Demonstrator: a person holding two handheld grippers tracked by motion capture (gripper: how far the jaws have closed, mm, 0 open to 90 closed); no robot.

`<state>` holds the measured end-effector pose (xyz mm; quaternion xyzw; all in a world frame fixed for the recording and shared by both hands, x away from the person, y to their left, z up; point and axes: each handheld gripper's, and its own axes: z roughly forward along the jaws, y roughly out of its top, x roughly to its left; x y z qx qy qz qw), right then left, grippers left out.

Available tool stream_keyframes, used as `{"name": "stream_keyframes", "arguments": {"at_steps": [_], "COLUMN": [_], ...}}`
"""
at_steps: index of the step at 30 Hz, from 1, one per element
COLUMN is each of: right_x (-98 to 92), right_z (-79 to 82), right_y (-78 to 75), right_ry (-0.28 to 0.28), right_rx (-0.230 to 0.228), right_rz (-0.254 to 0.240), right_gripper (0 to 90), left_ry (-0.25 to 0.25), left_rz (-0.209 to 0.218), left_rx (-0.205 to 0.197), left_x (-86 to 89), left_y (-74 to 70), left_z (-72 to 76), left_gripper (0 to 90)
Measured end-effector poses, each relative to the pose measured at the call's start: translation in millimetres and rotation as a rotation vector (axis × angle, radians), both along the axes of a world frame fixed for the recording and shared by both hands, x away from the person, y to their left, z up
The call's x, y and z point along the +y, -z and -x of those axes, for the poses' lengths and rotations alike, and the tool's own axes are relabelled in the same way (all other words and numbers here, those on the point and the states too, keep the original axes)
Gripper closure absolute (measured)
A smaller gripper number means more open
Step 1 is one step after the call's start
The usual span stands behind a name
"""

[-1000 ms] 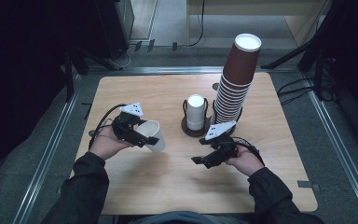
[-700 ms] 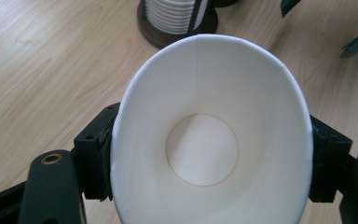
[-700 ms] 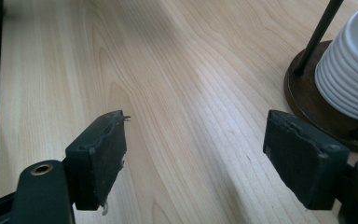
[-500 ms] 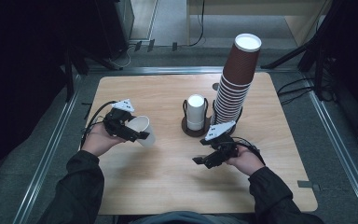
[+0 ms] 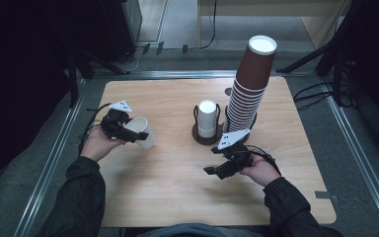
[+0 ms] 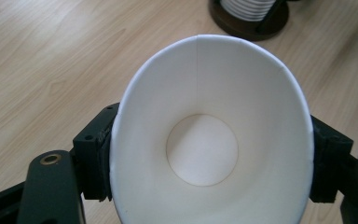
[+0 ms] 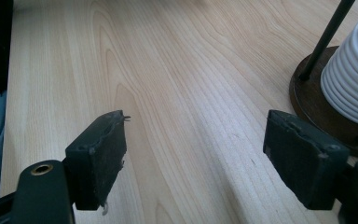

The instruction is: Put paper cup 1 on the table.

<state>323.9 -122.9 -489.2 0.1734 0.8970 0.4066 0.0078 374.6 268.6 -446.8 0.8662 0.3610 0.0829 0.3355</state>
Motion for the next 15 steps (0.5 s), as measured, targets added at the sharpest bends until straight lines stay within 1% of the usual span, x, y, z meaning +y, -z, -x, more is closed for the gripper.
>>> {"name": "stream_keyframes", "arguments": {"at_steps": [2,5,6,9,11,13,14,15], "right_x": [0.0,-0.2,-0.5,-1.5,-2.4,-3.4,-3.9,-4.4], "right_z": [1.1,2.0,1.8,3.1,3.4,3.7,4.3,3.9], "right_y": [0.3,0.5,0.6,0.8,1.1,1.3,1.1,1.4], "right_ry": [0.003,0.0,-0.004,0.006,0.007,0.011,0.015,0.012], "right_rx": [0.008,0.006,0.0,0.007,0.008,0.004,0.01,0.001], "right_rz": [0.004,0.004,0.002,0.005,0.007,0.007,0.007,0.005], "right_gripper": [21.7,21.7,21.7,21.7,21.7,21.7,21.7,21.7], "left_ry": [-0.021,-0.048,-0.058,-0.088,-0.108,-0.132,-0.142,-0.152], "left_rz": [-0.003,-0.003,-0.006,-0.021,-0.016,-0.028,-0.038,-0.044], "left_rx": [0.0,0.003,0.002,-0.009,-0.008,-0.009,-0.008,-0.009], "left_x": [4.6,11.4,13.7,18.5,22.0,25.1,26.7,28.3], "left_y": [1.0,3.0,3.5,4.5,5.9,8.0,9.1,10.4], "left_z": [-2.4,-6.2,-7.6,-10.5,-12.7,-14.7,-15.9,-17.1], "left_gripper": [22.5,22.4,22.3,22.1,22.0,21.9,21.8,21.7]}}
